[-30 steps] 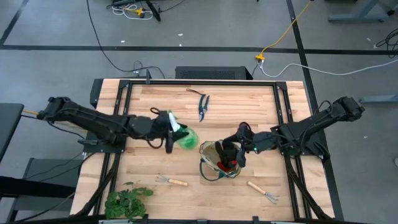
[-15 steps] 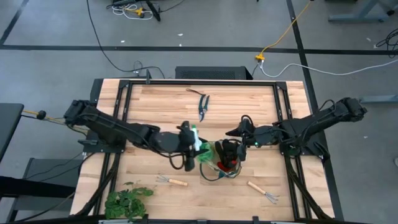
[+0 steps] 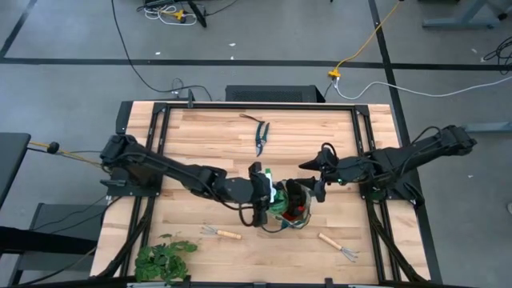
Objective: Pick & Place Garden tools in Gardening bag
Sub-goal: Put the green spray bottle into the green gardening bag
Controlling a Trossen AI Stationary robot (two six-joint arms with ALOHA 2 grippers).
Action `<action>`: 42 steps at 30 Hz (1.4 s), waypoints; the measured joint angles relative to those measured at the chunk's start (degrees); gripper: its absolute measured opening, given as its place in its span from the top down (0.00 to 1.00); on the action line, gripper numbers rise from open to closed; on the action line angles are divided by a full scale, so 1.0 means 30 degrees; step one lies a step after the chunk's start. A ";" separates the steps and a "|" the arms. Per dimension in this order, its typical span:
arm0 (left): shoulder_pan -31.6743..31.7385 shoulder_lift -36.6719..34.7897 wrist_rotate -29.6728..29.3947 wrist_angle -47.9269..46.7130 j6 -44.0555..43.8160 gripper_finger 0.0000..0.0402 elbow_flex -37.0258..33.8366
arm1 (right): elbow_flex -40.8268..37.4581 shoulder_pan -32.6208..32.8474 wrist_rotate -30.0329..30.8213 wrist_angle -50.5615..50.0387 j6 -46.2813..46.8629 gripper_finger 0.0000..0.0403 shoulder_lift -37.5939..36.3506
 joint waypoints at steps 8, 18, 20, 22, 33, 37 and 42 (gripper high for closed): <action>0.0278 0.0917 0.0133 -0.0226 0.0590 0.61 0.0505 | 0.0000 0.0000 0.0207 -0.0067 -0.0008 0.30 -0.0178; 0.0494 0.1465 0.0066 -0.1004 0.0651 0.61 0.0521 | 0.0000 0.0000 0.0207 -0.0055 -0.0022 0.30 -0.0178; 0.0579 0.1551 0.0207 -0.1079 0.0656 0.61 0.0517 | 0.0000 0.0000 0.0201 -0.0062 -0.0022 0.30 -0.0178; 0.0672 0.1677 0.0224 -0.1104 0.0653 0.61 0.0517 | 0.0000 0.0000 0.0201 -0.0041 -0.0018 0.30 -0.0178; 0.0892 0.2150 0.0697 -0.1629 0.0651 0.60 0.0496 | 0.0000 0.0000 0.0201 -0.0048 -0.0076 0.30 -0.0178; 0.0914 0.2372 0.0714 -0.1554 0.0673 0.59 0.0497 | 0.0000 0.0000 0.0201 -0.0056 -0.0082 0.30 -0.0178; 0.0911 0.2392 0.0693 -0.1522 0.0683 0.55 0.0495 | 0.0000 0.0000 0.0201 -0.0062 -0.0124 0.30 -0.0178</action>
